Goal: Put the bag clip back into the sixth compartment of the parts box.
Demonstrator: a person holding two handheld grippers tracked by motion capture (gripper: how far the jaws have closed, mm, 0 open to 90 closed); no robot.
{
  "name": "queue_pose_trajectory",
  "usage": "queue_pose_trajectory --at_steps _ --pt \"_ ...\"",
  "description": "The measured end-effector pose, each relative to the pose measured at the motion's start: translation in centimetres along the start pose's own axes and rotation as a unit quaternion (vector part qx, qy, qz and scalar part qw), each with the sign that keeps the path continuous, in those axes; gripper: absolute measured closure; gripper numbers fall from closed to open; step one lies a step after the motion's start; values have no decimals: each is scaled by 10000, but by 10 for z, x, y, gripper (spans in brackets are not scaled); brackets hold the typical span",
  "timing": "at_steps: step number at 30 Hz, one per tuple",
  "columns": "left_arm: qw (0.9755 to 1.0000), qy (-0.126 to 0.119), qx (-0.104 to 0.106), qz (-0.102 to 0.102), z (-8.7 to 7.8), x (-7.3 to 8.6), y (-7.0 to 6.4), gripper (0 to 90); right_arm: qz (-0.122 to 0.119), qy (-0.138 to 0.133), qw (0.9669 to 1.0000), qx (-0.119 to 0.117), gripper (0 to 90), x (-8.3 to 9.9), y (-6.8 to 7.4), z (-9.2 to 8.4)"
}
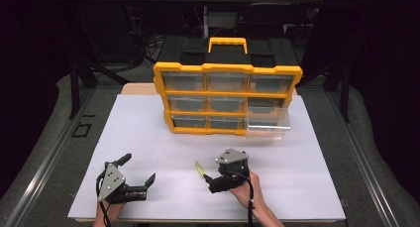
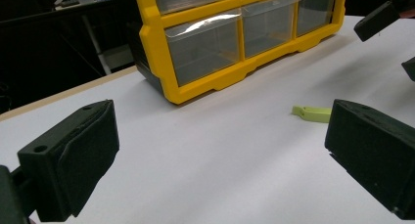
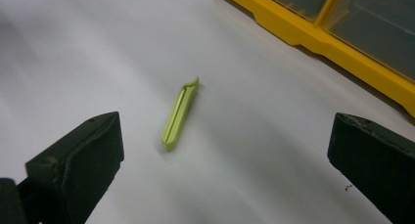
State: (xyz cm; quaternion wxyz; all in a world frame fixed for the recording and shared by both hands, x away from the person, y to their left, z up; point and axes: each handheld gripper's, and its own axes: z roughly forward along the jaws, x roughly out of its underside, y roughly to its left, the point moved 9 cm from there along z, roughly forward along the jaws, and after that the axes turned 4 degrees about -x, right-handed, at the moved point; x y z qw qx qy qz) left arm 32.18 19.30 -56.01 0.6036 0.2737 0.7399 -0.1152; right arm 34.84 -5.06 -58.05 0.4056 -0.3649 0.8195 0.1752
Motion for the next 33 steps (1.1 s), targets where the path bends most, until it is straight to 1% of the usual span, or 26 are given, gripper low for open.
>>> queue_pose_trajectory --at_steps 1,4,5,7,9,11,13,16,20,21,22,25,26,28,29,31,33 --pt "10000 -4 -34 23 0 0 0 0 13 29 10000 -11 0 -2 2 2" --pt "10000 -23 -76 8 -1 -1 1 0 -60 125 9999 -8 0 -7 7 8" --pt "10000 -16 -86 6 -1 -1 1 0 -16 150 9999 -31 0 -8 10 10" --pt "10000 -19 -97 -11 -2 -1 2 0 -5 146 9999 -40 35 -11 13 14" --pt "10000 -11 -98 -15 -2 0 2 0 -38 214 9998 5 59 -12 15 17" --pt "9999 -17 -98 -33 -2 0 2 0 -25 273 9996 65 131 -12 16 21" --pt "9999 -42 -86 -39 -3 -1 3 0 10 344 9994 105 176 -12 16 25" --pt "9999 -43 -87 -62 -3 -1 3 0 5 448 9989 156 271 -12 19 29" --pt "10000 -30 -66 -55 -2 -1 2 0 19 659 9975 235 395 -12 23 36" --pt "10000 -31 -64 -53 -2 -1 2 0 16 682 9974 210 439 -12 23 38" --pt "10000 -36 -58 -58 -2 -1 2 0 41 690 9974 214 466 -12 23 39" --pt "9999 -60 -73 -88 -3 -1 3 0 191 874 9958 183 534 -9 23 44" --pt "9999 -51 -67 -90 -3 -1 4 0 200 901 9956 167 553 -9 23 46" --pt "9999 -51 -60 -98 -2 -1 3 0 223 1040 9942 144 587 -7 24 49" --pt "9999 -52 -58 -84 -2 -1 3 0 240 1057 9940 142 602 -7 25 50" --pt "9999 -52 -45 -80 -2 -1 3 0 247 1182 9925 161 638 -5 26 53" --pt "9999 -49 -43 -82 -2 -1 3 0 259 1228 9919 196 666 -4 27 56"
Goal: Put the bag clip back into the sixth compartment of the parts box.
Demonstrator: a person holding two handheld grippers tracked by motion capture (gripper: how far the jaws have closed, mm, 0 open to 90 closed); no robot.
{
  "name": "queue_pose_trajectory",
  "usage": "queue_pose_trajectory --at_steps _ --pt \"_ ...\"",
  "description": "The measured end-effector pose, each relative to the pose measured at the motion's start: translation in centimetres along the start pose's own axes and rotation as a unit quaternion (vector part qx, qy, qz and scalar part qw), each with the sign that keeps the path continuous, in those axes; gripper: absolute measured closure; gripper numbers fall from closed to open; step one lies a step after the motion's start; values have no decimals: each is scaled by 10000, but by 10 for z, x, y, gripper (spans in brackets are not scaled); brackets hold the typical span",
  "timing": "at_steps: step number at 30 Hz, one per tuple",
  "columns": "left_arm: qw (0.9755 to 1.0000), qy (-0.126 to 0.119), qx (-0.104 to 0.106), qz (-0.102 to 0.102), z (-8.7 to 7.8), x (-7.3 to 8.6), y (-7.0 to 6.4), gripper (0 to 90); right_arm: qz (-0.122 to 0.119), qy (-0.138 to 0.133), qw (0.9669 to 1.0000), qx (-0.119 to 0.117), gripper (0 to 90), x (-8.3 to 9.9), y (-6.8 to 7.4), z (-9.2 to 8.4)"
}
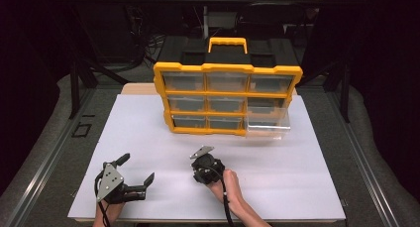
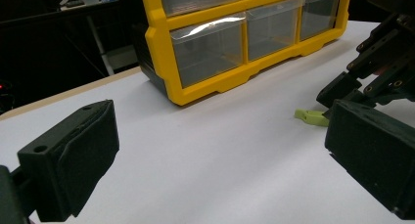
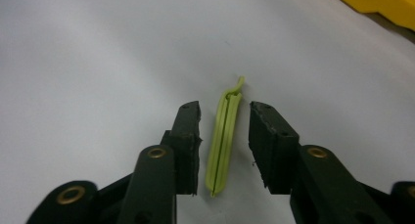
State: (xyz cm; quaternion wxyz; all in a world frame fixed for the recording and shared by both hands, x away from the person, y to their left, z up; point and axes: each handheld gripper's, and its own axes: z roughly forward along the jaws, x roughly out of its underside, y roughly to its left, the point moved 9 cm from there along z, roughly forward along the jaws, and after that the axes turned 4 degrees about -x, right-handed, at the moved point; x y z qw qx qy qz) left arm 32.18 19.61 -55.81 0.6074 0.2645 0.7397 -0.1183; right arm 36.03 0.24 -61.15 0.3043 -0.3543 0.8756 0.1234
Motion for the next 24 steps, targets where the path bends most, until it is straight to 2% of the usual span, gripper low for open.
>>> queue_pose_trajectory --at_steps 8,12,22,24 --pt "10000 14 -13 -34 0 0 1 0 205 145 9997 85 749 1 -2 6" --pt "10000 28 -15 -45 1 1 1 0 304 236 9993 42 763 1 -2 7" --pt "10000 27 10 -58 1 1 0 0 498 244 9984 -63 800 1 -3 8" --pt "10000 25 0 -44 1 0 0 0 475 234 9986 -90 801 1 -3 5"
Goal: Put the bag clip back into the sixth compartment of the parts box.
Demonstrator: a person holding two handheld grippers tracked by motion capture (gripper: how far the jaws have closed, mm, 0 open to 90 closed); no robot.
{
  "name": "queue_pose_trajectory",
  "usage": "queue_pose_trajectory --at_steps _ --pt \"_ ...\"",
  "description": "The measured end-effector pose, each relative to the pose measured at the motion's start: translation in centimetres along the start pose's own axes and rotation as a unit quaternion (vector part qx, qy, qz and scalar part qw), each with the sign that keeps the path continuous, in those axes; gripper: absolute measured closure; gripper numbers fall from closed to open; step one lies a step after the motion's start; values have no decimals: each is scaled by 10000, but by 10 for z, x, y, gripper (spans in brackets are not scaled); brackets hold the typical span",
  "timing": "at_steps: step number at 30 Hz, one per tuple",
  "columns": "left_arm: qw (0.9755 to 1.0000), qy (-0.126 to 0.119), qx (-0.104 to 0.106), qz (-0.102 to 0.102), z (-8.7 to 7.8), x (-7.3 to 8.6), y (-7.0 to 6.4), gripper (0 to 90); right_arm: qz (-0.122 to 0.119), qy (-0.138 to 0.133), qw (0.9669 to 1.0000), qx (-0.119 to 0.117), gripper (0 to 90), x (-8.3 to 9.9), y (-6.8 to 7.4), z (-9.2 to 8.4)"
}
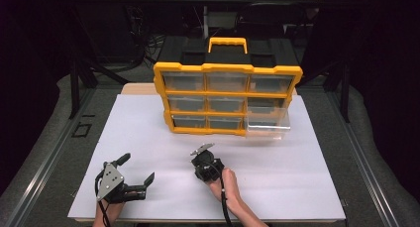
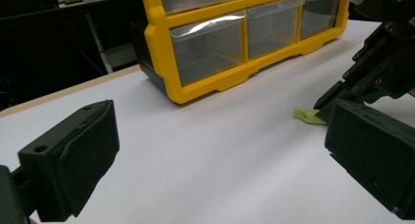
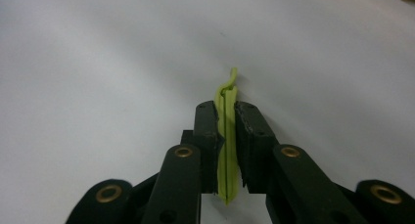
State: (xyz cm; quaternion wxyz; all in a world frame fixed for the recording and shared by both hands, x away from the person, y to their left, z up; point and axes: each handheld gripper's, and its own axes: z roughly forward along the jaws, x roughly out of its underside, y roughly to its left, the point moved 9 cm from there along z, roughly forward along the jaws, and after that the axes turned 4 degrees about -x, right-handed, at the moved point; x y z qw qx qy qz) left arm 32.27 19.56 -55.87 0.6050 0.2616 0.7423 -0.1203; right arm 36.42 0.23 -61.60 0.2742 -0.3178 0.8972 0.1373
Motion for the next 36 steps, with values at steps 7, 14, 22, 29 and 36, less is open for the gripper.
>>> queue_pose_trajectory --at_steps 7,14,22,29,36 --pt "10000 16 -3 30 1 0 0 0 -176 -59 9998 -20 801 -3 -3 -14" --pt "10000 29 -11 31 1 1 0 0 -261 -59 9996 -98 801 -2 -11 -20" --pt "10000 42 12 34 1 1 0 0 -437 101 9988 -198 801 1 -17 -22" --pt "10000 49 26 55 1 1 0 0 -547 253 9978 -276 802 4 -21 -23" --pt "10000 40 37 38 2 1 -1 0 -730 497 9957 -283 802 3 -28 -25"
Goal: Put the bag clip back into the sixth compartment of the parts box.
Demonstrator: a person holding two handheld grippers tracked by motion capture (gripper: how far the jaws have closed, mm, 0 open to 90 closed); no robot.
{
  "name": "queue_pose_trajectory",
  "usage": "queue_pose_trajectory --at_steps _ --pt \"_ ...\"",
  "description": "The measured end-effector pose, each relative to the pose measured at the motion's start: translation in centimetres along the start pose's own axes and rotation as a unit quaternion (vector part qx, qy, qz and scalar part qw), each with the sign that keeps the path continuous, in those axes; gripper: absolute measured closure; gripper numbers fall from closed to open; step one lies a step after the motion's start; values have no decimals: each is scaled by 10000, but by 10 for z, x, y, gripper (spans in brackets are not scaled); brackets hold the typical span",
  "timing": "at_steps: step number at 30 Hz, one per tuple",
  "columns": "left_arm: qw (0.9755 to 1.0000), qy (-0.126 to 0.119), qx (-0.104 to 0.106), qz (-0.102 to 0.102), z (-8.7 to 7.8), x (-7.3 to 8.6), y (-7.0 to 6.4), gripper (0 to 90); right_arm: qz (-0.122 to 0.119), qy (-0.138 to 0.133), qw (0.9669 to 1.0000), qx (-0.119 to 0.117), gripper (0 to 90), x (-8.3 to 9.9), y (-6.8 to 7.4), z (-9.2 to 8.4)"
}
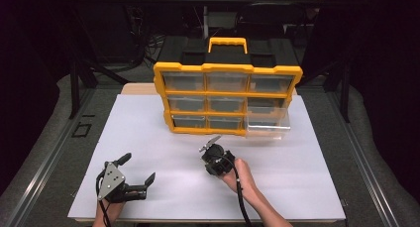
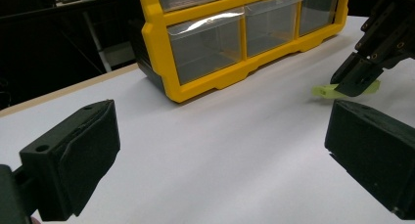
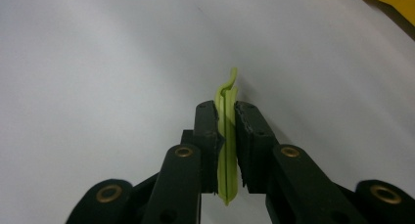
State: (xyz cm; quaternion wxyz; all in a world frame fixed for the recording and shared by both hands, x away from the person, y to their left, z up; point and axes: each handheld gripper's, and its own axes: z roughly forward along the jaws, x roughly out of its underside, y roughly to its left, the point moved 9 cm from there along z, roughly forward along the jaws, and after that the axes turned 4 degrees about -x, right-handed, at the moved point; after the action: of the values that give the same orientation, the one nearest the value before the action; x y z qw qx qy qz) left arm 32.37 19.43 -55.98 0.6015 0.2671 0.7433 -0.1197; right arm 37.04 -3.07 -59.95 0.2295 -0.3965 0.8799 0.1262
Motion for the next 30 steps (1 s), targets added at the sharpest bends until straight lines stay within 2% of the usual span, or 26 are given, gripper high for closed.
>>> queue_pose_trajectory --at_steps 3,5,6,23,26,30 --pt "10000 1 7 20 0 0 0 0 -48 108 9999 42 801 -2 -5 -2" --pt "10000 5 11 13 0 0 -1 0 -57 110 9999 -92 802 -5 -6 -2" --pt "10000 2 13 15 0 0 -1 0 -80 185 9998 17 802 -6 -9 -3" --pt "10000 -1 0 39 0 -1 0 0 -218 667 9974 -146 802 -23 -24 -8" --pt "10000 -2 0 42 0 -1 0 0 -268 756 9968 -62 801 -25 -28 -10" --pt "10000 2 -10 42 0 -1 0 0 -274 797 9964 -126 801 -29 -30 -12"
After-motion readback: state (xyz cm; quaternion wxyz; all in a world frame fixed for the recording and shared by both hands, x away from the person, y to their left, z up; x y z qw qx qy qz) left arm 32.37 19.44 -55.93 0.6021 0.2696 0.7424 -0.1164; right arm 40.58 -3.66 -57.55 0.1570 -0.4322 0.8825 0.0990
